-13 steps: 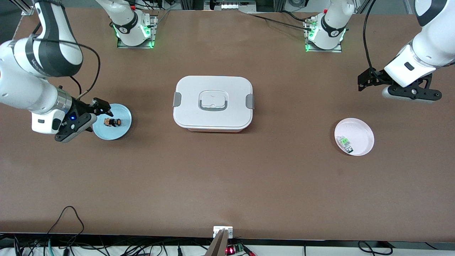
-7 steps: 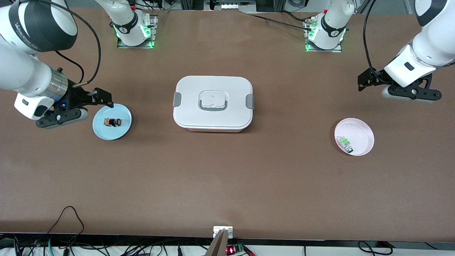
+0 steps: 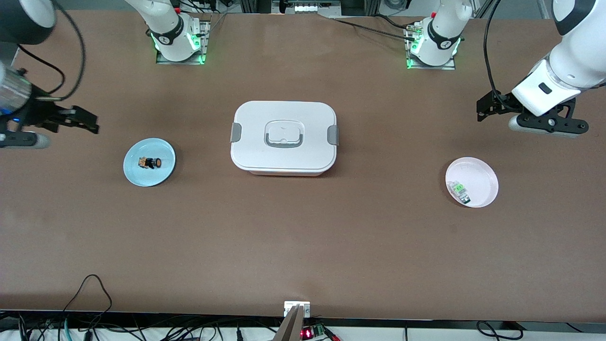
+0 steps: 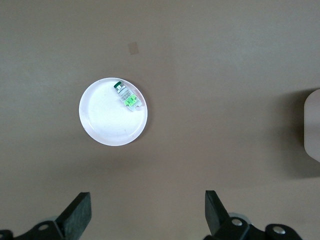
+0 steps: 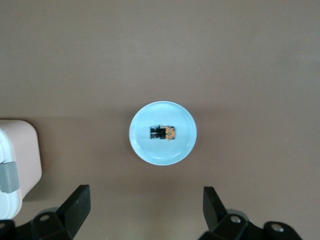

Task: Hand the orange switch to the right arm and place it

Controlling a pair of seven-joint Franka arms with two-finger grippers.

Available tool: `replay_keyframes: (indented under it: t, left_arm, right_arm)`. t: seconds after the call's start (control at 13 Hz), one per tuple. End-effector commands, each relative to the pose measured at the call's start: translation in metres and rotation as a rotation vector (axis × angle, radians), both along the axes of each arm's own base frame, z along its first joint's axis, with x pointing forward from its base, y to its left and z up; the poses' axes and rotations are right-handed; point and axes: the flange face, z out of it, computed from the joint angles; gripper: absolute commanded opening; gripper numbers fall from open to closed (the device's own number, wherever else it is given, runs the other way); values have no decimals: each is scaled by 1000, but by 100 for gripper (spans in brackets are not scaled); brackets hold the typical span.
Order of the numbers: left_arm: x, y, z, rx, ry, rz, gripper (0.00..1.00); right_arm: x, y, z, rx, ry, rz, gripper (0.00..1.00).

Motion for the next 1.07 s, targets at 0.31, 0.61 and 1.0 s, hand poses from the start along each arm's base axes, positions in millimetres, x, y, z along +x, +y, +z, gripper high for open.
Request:
replay_keyframes:
  t: [0.31,0.61,1.0]
  left_arm:
    - [-1,1,4,8,-7,3,100]
    - [-1,1,4,8,-6,1,100]
    - [-1,1,4,6,-6,3,100]
  right_arm:
    - [-23,-36,28,-1,19,-23,100]
    - [-55,-33,42,11,-9,-11,100]
    - [-76,-35,43,21,-27,-28,100]
